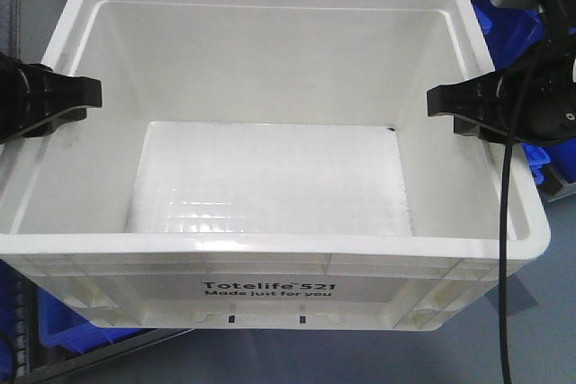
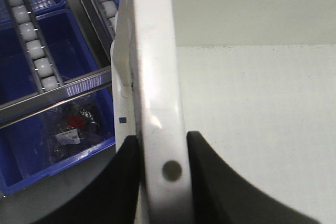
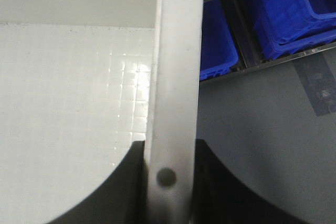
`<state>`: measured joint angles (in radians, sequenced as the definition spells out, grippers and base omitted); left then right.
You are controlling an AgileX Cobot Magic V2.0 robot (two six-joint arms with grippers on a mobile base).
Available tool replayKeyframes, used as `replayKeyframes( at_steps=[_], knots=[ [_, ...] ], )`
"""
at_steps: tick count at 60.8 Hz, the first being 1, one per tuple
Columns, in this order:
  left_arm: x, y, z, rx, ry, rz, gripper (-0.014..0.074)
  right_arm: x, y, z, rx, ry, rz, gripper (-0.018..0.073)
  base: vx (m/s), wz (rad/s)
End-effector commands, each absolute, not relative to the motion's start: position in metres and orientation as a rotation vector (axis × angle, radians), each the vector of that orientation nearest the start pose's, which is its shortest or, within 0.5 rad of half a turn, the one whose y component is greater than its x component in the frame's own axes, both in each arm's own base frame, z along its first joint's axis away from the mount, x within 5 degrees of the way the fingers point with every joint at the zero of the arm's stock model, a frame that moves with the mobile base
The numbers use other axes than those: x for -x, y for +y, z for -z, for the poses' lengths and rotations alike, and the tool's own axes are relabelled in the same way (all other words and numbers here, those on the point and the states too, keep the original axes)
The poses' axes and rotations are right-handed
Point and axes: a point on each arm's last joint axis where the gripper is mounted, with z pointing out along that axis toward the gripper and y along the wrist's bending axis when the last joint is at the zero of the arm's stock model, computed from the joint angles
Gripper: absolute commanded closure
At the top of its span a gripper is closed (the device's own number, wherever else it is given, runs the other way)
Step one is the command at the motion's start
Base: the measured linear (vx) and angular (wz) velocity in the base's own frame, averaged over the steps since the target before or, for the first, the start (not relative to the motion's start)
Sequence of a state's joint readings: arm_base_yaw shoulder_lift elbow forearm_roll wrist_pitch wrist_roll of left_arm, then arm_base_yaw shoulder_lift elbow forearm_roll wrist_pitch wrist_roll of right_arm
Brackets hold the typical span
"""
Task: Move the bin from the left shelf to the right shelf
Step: 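Hold the tote with both grippers while the base turns away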
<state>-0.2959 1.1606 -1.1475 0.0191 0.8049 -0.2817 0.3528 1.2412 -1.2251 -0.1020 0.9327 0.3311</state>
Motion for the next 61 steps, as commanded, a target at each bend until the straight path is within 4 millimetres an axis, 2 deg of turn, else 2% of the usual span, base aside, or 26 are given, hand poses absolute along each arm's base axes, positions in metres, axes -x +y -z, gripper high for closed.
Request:
replayKeyframes(
  at_steps=[1,61],
  knots=[
    [-0.2231,-0.0646,-0.4093,-0.065,2.114,0.275,0.0603,-0.241,0.0697,-0.4023,0.084,2.234,-0.116,0.0568,-0.06,-0.33],
    [-0.2231,-0.0646,-0.4093,-0.065,2.114,0.275,0.0603,-0.241,0.0697,-0.4023,0.084,2.234,-0.116,0.0568,-0.05,-0.36]
  ],
)
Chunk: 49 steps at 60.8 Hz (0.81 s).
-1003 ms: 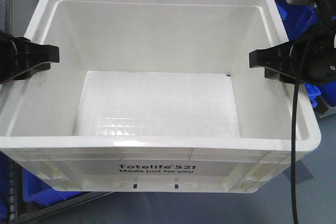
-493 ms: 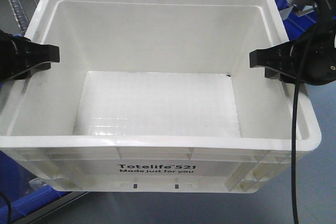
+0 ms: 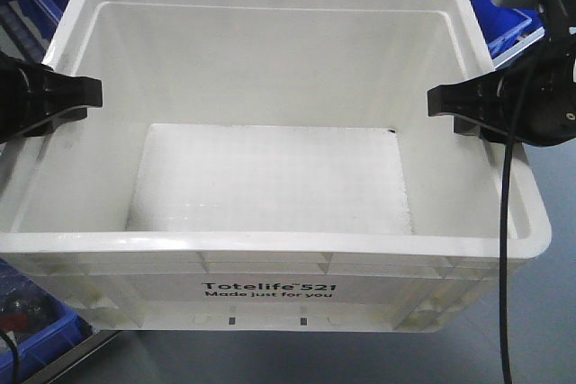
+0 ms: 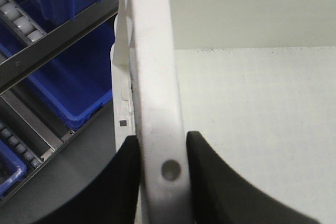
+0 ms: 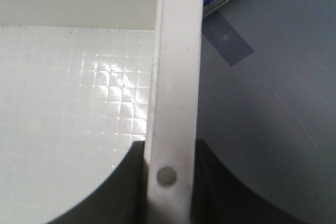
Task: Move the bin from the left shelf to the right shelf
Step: 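Hold the tote with both grippers while the base turns away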
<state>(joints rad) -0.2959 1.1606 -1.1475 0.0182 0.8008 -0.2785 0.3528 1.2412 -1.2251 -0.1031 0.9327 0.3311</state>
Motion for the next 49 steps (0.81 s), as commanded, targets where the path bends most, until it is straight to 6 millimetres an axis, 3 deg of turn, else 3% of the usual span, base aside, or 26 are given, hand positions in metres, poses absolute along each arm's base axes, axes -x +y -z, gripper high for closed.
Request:
replayKeyframes(
  at_steps=[1,49],
  knots=[
    [-0.2231,-0.0646,-0.4093,-0.065,2.114,0.275,0.0603,-0.241,0.0697,-0.4023,0.084,2.234,-0.116,0.0568,0.0,-0.25],
    [-0.2231,-0.0646,-0.4093,-0.065,2.114,0.275,0.0603,-0.241,0.0697,-0.4023,0.084,2.234,-0.116,0.0568,0.05,-0.29]
  ],
)
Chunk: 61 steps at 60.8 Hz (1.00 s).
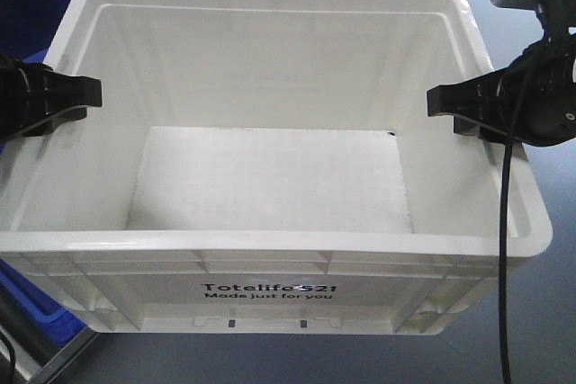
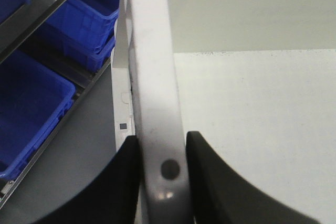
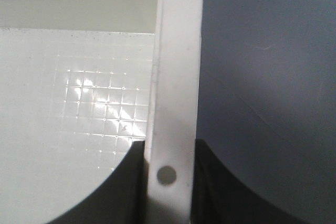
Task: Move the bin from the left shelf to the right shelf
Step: 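Hold the tote with both grippers while the base turns away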
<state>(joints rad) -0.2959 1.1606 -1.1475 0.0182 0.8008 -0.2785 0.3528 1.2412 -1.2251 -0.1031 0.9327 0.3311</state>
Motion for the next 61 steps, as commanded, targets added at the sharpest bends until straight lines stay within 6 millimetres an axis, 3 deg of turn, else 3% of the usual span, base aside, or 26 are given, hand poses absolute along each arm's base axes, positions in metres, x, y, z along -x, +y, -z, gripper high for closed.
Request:
replayKeyframes(
  at_steps=[1,61],
  knots=[
    [-0.2231,-0.0646,-0.4093,-0.065,2.114,0.275,0.0603,-0.241,0.0697,-0.4023,0.084,2.234,-0.116,0.0568,0.11,-0.43],
    [-0.2231,-0.0646,-0.4093,-0.065,2.114,0.275,0.0603,-0.241,0.0697,-0.4023,0.084,2.234,-0.116,0.0568,0.12,-0.47]
  ],
)
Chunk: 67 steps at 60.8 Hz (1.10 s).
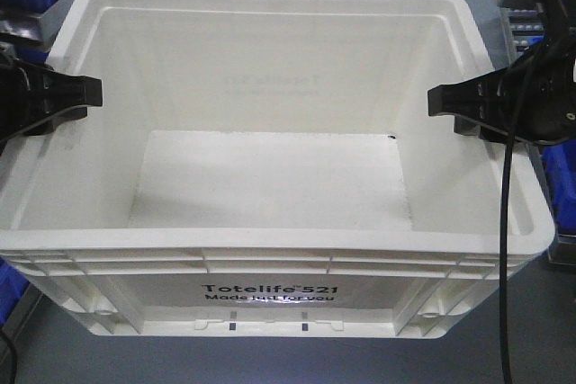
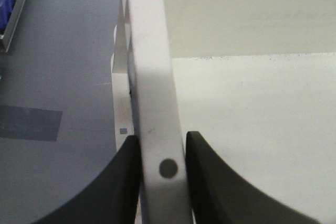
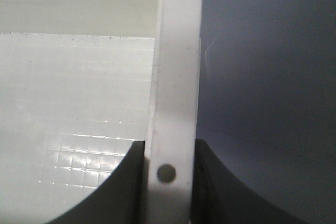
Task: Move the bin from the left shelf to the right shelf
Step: 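Hold the tote with both grippers while the base turns away, then keep gripping the tote rims while the base drives across the room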
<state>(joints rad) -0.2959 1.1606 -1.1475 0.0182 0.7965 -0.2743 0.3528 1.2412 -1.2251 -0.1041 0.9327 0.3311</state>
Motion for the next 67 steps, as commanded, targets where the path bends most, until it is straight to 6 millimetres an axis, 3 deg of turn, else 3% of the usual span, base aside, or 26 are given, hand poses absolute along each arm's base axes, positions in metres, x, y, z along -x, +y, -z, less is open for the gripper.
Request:
replayKeyframes(
  at_steps=[1,36,67],
  knots=[
    [-0.2231,-0.0646,-0.4093,-0.065,2.114,0.275,0.0603,-0.241,0.0697,-0.4023,0.084,2.234,-0.116,0.0568,0.13,-0.49],
    [-0.2231,-0.0646,-0.4093,-0.065,2.114,0.275,0.0603,-0.241,0.0697,-0.4023,0.084,2.234,-0.116,0.0568,0.14,-0.38],
    [-0.2231,-0.0646,-0.4093,-0.065,2.114,0.275,0.0603,-0.241,0.0697,-0.4023,0.084,2.234,-0.116,0.0568,0.19,-0.17]
  ],
)
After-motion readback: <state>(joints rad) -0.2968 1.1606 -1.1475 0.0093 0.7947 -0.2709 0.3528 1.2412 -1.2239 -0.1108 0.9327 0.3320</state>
